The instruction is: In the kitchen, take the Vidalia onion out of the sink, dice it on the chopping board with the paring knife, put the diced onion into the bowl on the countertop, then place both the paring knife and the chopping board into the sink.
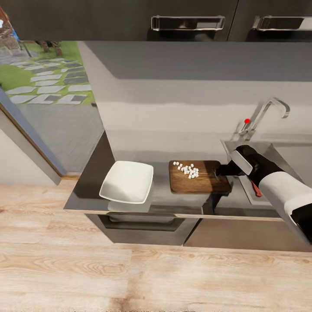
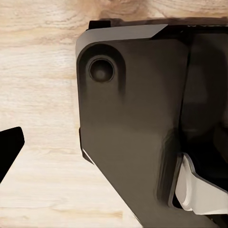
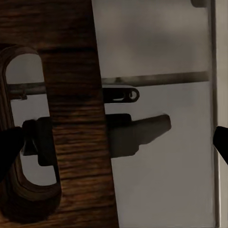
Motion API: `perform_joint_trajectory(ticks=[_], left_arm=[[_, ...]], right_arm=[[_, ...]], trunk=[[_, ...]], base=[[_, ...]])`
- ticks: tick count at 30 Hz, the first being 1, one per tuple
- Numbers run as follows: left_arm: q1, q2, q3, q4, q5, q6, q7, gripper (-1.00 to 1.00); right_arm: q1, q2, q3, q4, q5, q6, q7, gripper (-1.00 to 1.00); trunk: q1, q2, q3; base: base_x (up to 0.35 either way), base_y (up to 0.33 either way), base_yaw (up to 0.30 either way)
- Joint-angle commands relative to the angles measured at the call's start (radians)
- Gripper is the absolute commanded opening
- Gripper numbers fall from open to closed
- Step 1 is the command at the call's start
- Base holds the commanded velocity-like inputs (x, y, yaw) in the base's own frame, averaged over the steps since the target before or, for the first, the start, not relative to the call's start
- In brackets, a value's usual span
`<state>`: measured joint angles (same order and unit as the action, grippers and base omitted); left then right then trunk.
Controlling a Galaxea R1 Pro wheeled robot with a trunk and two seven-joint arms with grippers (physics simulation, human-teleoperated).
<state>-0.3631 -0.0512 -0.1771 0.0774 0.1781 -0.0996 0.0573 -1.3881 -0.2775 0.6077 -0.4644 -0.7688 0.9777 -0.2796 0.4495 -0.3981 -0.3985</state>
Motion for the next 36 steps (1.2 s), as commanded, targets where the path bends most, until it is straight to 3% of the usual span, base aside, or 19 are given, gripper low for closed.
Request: perform_joint_trajectory(ticks=[1, 20, 24, 25, 36], left_arm=[[-0.002, -0.001, -0.009, 0.005, 0.009, -0.008, 0.001, 1.0], [-0.002, -0.001, -0.009, 0.005, 0.009, -0.008, 0.001, 1.0], [-0.002, -0.001, -0.009, 0.005, 0.009, -0.008, 0.001, 1.0], [-0.002, -0.001, -0.009, 0.005, 0.009, -0.008, 0.001, 1.0], [-0.002, -0.001, -0.009, 0.005, 0.009, -0.008, 0.002, 1.0]], right_arm=[[-0.001, -0.002, 0.007, -0.002, -0.01, 0.002, -0.007, 1.0], [-0.002, 0.0, 0.015, 0.003, -0.008, 0.002, -0.01, 1.0], [-0.001, -0.001, 0.015, 0.004, 0.017, 0.002, -0.01, 1.0], [-0.001, -0.001, 0.015, 0.004, 0.028, 0.002, -0.01, -1.0], [-0.001, 0.002, 0.015, 0.004, 0.04, 0.002, -0.01, -1.0]], trunk=[[0.0, -0.002, -0.003], [0.0, -0.002, -0.008], [0.0, -0.002, -0.008], [0.0, -0.002, -0.008], [0.0, -0.002, -0.008]], base=[[0.0, 0.0, 0.0], [0.0, 0.0, 0.0], [0.0, 0.0, 0.0], [0.0, 0.0, 0.0], [0.0, 0.0, 0.0]])
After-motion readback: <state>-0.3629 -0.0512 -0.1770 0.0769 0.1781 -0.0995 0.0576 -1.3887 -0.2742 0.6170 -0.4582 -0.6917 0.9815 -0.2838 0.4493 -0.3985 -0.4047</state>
